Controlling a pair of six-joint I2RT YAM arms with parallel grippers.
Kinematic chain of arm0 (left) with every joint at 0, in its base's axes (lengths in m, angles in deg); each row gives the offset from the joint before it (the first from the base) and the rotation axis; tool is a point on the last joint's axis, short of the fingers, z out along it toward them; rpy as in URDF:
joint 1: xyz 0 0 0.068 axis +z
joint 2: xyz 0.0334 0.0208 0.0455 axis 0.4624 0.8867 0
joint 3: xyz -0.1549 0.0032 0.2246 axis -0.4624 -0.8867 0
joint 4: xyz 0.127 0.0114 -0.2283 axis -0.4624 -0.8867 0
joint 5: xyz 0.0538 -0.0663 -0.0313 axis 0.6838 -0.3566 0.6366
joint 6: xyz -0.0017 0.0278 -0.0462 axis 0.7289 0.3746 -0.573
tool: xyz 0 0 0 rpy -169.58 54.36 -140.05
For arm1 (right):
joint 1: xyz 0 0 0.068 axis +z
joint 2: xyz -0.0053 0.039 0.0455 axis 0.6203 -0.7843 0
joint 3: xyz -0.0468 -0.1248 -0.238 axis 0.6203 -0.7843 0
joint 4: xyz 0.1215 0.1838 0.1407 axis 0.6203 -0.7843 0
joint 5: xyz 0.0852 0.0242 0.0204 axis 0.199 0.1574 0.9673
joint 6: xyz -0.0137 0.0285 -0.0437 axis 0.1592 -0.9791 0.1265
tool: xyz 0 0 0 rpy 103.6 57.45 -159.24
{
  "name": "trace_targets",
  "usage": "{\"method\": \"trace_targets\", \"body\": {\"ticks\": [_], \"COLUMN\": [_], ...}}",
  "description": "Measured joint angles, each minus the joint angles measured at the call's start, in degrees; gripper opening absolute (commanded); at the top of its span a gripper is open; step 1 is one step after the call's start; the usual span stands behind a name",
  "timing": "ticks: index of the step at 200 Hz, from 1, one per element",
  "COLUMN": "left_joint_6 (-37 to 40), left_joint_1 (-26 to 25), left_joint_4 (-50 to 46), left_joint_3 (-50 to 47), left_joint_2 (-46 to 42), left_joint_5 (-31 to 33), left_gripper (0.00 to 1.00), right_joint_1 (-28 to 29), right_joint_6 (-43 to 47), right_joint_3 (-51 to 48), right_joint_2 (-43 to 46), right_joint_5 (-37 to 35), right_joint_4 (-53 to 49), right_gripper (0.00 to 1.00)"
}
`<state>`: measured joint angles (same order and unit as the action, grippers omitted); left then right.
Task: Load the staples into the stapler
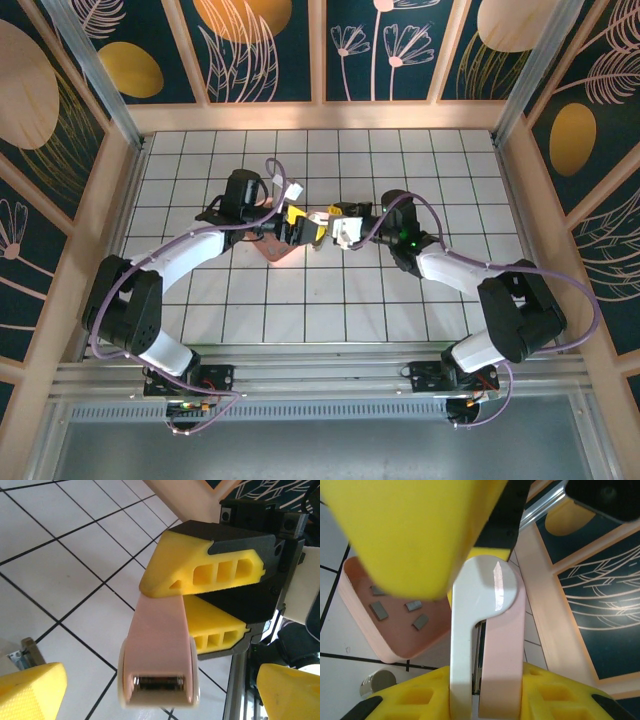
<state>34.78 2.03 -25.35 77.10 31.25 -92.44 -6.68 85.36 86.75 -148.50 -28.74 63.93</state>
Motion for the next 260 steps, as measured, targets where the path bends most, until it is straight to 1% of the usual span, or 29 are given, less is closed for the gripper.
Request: {"method": "trace_targets", "body": {"ticks": [48,56,82,93,112,127,138,169,174,180,195,206,217,231,260], "left_joint_6": [1.4,1.5,1.7,1.7,1.9,2.1,1.8,1.9,2.2,2.4,4.0,6.1,8.4,12.2,19.3], "left_joint_1": [-0.2,-0.2,-0.2,-0.2,-0.2,-0.2,-0.1,0.0,0.0,0.0,0.0,-0.1,-0.1,-0.1,-0.1], "left_joint_4": [0.2,0.2,0.2,0.2,0.5,1.2,1.4,1.7,1.7,1.7,1.6,1.5,1.3,1.3,1.3], "left_joint_3": [0.3,0.4,0.6,0.6,0.6,0.6,0.5,0.4,0.4,0.4,0.4,0.4,0.4,0.4,0.4], "left_joint_2": [0.0,0.1,0.2,0.2,0.2,0.2,0.1,0.0,0.0,0.0,-0.2,-0.6,-1.2,-2.1,-3.1], "left_joint_5": [-0.5,-0.6,-0.8,-0.8,-0.8,-0.8,-0.2,0.3,0.5,0.7,0.9,1.0,1.0,0.7,-1.2], "left_gripper": [0.67,0.65,0.65,0.61,0.50,0.36,0.31,0.10,0.07,0.05,0.02,0.00,0.00,0.00,0.00], "right_joint_1": [1.0,1.0,1.1,1.1,1.1,1.2,1.2,1.3,1.3,1.3,1.4,1.3,1.0,-0.2,-6.2], "right_joint_6": [0.9,0.9,0.9,1.1,1.3,1.5,1.8,2.4,2.4,2.4,2.1,0.3,-2.3,-6.5,-17.1], "right_joint_3": [0.3,0.3,0.3,0.3,0.3,0.3,0.3,0.3,0.3,0.3,0.3,0.3,0.3,0.1,-1.8], "right_joint_2": [0.4,0.4,0.4,0.4,0.4,0.5,0.7,1.6,1.7,1.9,2.4,3.0,3.9,5.7,11.1], "right_joint_5": [-0.4,-0.4,-1.0,-1.3,-1.5,-1.7,-1.7,-2.0,-2.1,-2.1,-2.3,-2.4,-1.5,1.1,8.5], "right_joint_4": [-0.3,-0.3,-0.6,-0.9,-1.1,-1.3,-1.4,-2.1,-2.2,-2.4,-2.4,-2.8,-3.1,-3.7,-4.7], "right_gripper": [0.32,0.32,0.32,0.32,0.32,0.32,0.32,0.33,0.35,0.39,0.58,0.67,0.70,0.72,0.73]}}
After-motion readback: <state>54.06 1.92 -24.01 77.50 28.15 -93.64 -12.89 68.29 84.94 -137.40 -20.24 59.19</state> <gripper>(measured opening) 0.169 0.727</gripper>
